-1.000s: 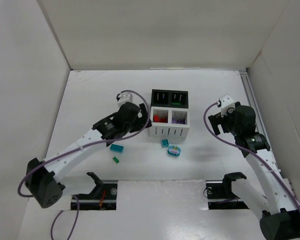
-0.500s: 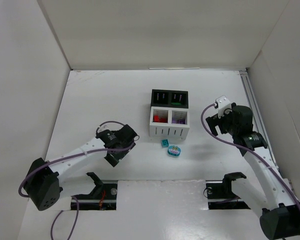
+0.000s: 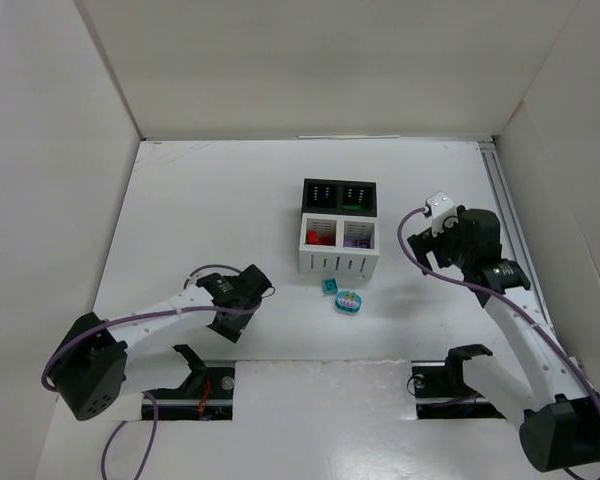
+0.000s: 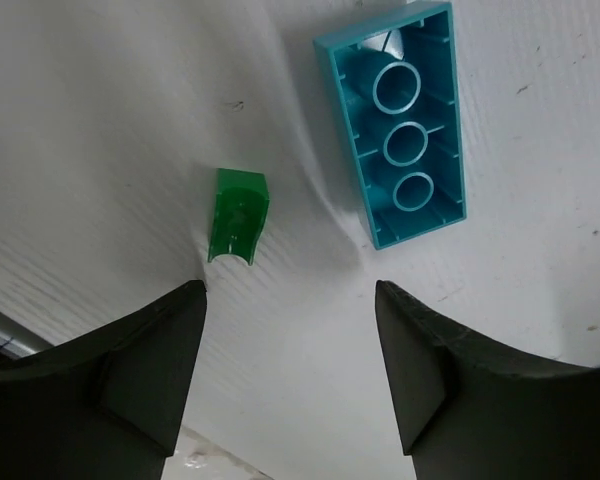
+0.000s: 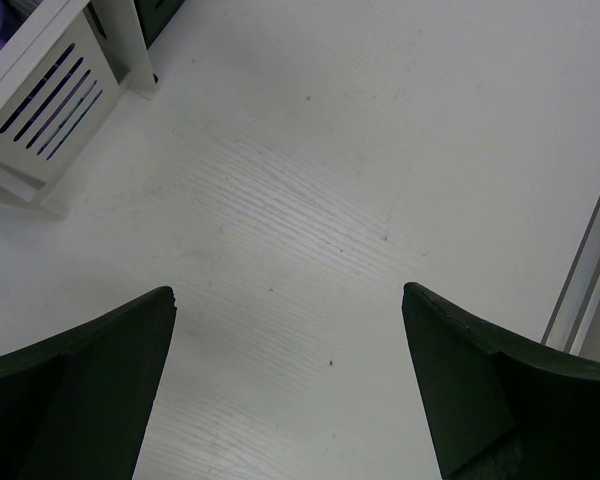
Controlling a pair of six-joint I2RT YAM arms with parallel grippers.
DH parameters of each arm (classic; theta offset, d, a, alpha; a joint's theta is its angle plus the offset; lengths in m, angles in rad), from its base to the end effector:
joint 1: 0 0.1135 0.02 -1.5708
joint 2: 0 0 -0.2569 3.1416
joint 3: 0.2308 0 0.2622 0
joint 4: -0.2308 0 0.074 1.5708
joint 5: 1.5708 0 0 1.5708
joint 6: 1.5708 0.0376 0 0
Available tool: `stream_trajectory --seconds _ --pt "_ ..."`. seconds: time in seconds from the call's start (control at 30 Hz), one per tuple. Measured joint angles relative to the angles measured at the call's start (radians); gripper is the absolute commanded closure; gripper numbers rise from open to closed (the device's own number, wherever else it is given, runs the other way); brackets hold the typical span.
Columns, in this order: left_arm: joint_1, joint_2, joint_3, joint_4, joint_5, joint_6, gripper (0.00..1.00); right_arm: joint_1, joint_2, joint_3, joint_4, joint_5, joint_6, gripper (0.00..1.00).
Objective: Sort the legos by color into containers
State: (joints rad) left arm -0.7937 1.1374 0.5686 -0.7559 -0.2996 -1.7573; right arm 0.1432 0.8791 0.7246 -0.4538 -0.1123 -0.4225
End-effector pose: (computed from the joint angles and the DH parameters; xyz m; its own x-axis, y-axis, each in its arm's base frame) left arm 0.1385 -0.1250 0.1531 -0.4937 -0.8369 -0.2361 -0.7852 0.5458 -0.2925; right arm 0.2062 0.0340 0.2677 -0.4204 -0.4723 -0.7747 -0.4443 0.8516 -0.2781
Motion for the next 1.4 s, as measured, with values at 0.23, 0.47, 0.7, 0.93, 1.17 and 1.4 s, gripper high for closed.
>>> stream_trajectory --seconds 0.23,0.47,0.7,0.93,1.17,1.4 --pt "-0.007 -0.029 -0.035 0.041 -0.026 -0.093 0.48 0.0 0.008 0.0 0.002 -0.007 0.0 0.01" --pt "-0.007 0.0 -0.028 0.083 -0.06 -0.124 0.41 0.0 0.009 -0.002 0.002 -0.016 -0.001 0.01" --pt "-0.007 0.014 -0.011 0.092 -0.049 -0.043 0.44 0.0 0.029 -0.002 0.012 -0.04 -0.008 0.01" --pt "-0.012 0.045 0.021 0.067 -0.043 0.048 0.33 0.0 0.032 -0.037 0.071 -0.132 -0.033 0.01" --pt "-0.042 0.053 0.209 -0.027 -0.15 0.115 0.11 0.264 0.011 -0.094 0.13 -0.138 -0.052 0.01" --pt "-0.014 -0.073 0.287 -0.134 -0.323 0.171 0.01 0.73 0.007 -0.094 0.319 -0.054 -0.014 0.03"
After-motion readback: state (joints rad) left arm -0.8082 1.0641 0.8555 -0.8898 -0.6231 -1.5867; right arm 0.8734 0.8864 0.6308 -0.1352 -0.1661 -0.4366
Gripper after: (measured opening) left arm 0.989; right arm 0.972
